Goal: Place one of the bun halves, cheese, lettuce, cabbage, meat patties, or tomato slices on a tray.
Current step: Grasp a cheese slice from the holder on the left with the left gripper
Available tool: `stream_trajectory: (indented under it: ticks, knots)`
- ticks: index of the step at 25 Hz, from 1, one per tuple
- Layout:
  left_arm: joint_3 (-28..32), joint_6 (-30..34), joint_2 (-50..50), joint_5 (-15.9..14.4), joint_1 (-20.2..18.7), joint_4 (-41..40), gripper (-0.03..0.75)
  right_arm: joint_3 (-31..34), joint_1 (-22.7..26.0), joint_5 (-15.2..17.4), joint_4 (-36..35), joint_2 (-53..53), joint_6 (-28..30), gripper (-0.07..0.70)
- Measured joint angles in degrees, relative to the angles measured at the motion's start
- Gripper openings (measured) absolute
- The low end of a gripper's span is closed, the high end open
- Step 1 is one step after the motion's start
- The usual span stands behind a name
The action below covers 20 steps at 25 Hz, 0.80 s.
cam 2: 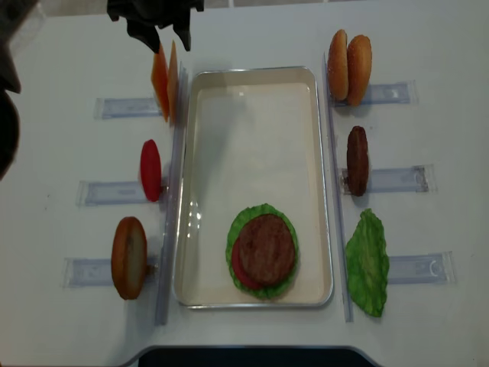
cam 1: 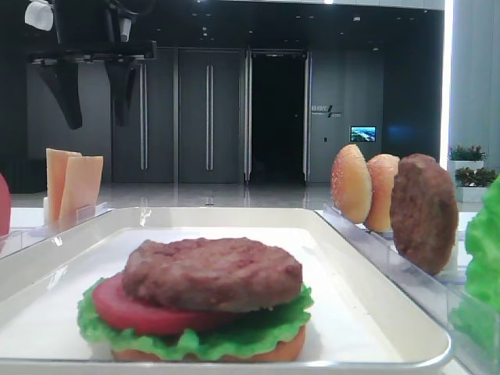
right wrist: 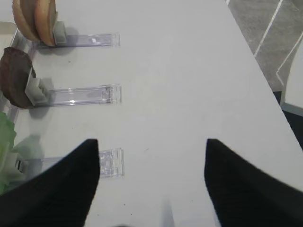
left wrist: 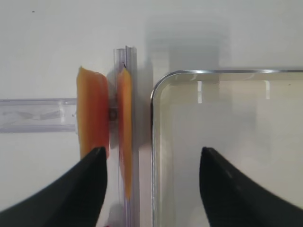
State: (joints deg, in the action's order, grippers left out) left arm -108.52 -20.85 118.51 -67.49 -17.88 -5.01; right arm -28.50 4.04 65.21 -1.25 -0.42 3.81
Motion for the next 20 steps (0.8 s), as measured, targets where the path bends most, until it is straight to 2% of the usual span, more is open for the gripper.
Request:
stream_trajectory:
  ticks: [12, 20]
  knots:
    - [-0.1, -0.7, 2.8, 0.9, -0.1, -2.1, 0.471, 0.0, 0.0, 0.0, 0.0, 0.0, 0.0, 0.481]
    - [-0.1, -0.7, 5.6, 2.5, -0.1, -2.1, 0.471, 0.0, 0.0, 0.0, 0.0, 0.0, 0.0, 0.481]
